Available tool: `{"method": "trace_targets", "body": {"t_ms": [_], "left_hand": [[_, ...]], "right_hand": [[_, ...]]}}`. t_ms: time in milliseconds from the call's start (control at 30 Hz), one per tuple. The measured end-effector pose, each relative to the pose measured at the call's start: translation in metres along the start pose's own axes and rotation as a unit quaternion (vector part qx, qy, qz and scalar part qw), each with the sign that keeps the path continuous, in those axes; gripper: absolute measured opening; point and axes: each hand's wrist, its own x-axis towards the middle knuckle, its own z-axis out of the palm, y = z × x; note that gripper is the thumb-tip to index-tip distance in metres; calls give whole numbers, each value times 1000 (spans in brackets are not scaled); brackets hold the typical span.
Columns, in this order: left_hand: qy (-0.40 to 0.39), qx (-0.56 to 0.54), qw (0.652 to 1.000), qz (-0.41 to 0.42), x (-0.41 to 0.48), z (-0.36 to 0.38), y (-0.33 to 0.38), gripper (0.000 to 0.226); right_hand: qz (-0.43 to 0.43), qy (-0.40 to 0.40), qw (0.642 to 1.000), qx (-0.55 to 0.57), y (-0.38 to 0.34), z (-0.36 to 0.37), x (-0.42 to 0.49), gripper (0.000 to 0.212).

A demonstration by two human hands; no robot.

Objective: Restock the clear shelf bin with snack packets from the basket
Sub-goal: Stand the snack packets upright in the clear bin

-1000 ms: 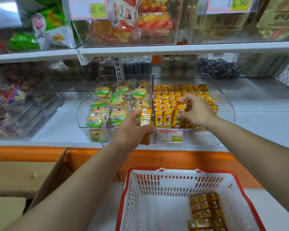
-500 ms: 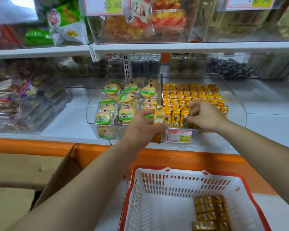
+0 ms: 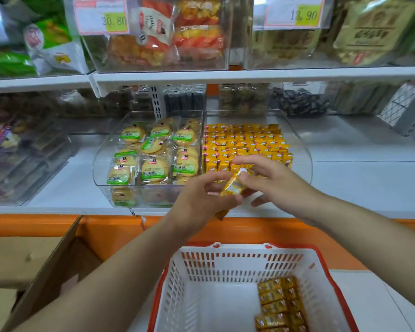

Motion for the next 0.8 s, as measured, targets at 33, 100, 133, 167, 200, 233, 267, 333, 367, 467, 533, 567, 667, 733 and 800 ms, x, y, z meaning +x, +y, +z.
{"method": "trace_targets", "body": {"t_ms": [33,100,133,167,200,233,267,333,367,467,533,567,667,733,800], "left_hand": [[9,-10,1000,-2,0,2,2,42],[43,-34,998,-12,0,3,6,50],[63,-45,997,-13,1,3,6,49],[75,-58,995,-14,2,2,7,46],[75,-74,994,-18,2,2,7,43],[70,-89,993,-24,1,2,8,43],[64,-101,992,-32,1,3,8,44],[63,-100,992,-40,2,5,8,44],[62,-93,993,-39,2,5,7,42],[61,-75,995,-31,2,9,9,35],[61,-72,995,-28,2,13,9,33],[60,-73,995,-25,1,15,9,33],[59,-47,997,-17,3,17,10,29],[55,-20,998,-2,5,13,11,29],[72,40,996,31,9,4,13,33]], "right_hand": [[-2,8,1000,-9,-1,-3,-1,20],[18,20,1000,9,0,-9,-1,9],[34,14,999,22,3,-11,-2,6],[46,-1,999,29,5,-13,-3,6],[56,-26,998,28,8,-13,-6,7],[62,-57,996,21,11,-12,-9,8],[62,-84,994,8,14,-10,-11,6],[51,-95,994,-20,18,-10,-13,3],[45,-74,996,-21,18,-10,-13,4],[31,15,998,54,15,-15,-8,15],[8,24,996,82,14,-16,-8,25],[-6,21,997,75,15,-16,-7,25],[-29,28,999,22,14,-15,-3,25],[-32,31,999,12,12,-18,2,29],[-43,51,998,9,9,-25,8,27]]}}
